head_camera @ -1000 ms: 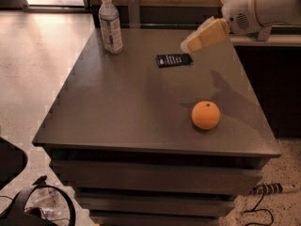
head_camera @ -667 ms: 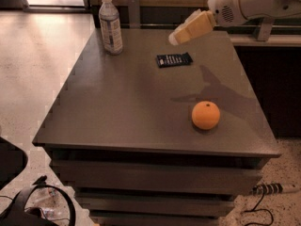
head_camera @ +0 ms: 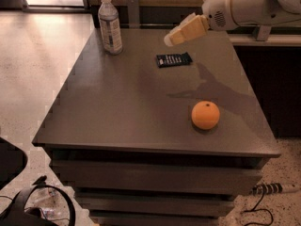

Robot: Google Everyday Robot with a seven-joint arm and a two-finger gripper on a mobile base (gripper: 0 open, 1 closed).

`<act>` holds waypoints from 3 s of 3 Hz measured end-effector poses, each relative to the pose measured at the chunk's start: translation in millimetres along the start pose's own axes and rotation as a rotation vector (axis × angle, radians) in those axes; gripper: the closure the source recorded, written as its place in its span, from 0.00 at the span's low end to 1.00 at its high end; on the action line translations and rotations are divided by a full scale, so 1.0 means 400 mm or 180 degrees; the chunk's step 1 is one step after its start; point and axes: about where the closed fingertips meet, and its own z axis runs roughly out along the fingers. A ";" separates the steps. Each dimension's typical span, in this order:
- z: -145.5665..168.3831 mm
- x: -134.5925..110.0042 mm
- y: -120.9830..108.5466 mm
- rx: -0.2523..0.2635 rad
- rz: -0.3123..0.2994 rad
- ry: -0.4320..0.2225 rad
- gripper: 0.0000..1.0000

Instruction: Knock blue plastic bottle over

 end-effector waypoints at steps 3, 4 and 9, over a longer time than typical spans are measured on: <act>0.291 0.056 -0.042 -0.0059 0.0356 -0.0523 0.00; 0.373 0.044 -0.035 -0.0182 0.0388 -0.0586 0.00; 0.586 -0.067 0.050 -0.0233 0.0471 -0.0858 0.00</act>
Offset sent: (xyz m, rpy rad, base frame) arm 0.0952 0.0467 -0.0711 0.2371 -0.0291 -0.0133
